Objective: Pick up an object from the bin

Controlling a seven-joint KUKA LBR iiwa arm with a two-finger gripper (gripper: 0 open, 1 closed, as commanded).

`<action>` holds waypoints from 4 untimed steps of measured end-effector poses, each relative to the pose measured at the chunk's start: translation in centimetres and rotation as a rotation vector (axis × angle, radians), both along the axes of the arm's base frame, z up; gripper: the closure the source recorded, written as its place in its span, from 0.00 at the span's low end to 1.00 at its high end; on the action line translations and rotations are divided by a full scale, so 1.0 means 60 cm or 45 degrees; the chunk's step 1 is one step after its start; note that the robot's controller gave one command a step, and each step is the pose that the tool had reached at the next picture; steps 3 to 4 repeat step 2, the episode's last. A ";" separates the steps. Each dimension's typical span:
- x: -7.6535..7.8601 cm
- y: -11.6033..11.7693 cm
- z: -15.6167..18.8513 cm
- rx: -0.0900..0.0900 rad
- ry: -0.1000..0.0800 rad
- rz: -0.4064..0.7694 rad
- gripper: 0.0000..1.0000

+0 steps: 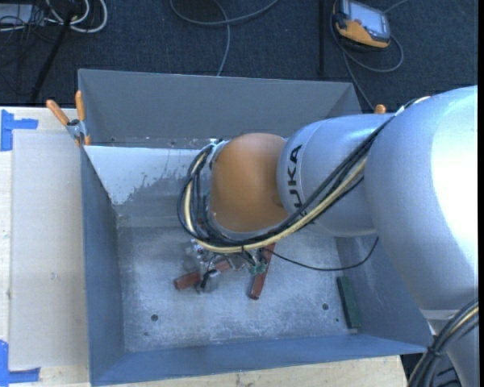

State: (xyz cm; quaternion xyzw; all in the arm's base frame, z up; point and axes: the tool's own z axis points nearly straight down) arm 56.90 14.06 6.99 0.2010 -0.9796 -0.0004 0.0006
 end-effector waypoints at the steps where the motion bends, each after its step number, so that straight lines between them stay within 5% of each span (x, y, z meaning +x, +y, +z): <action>1: -0.031 -0.041 0.200 0.000 -0.010 0.333 1.00; 2: -0.029 -0.050 0.278 0.000 -0.010 0.407 1.00; 4: -0.029 -0.050 0.278 0.000 -0.010 0.407 1.00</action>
Offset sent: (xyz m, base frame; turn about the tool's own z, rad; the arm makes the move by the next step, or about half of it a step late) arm -0.0202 -0.0245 0.1171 -0.2630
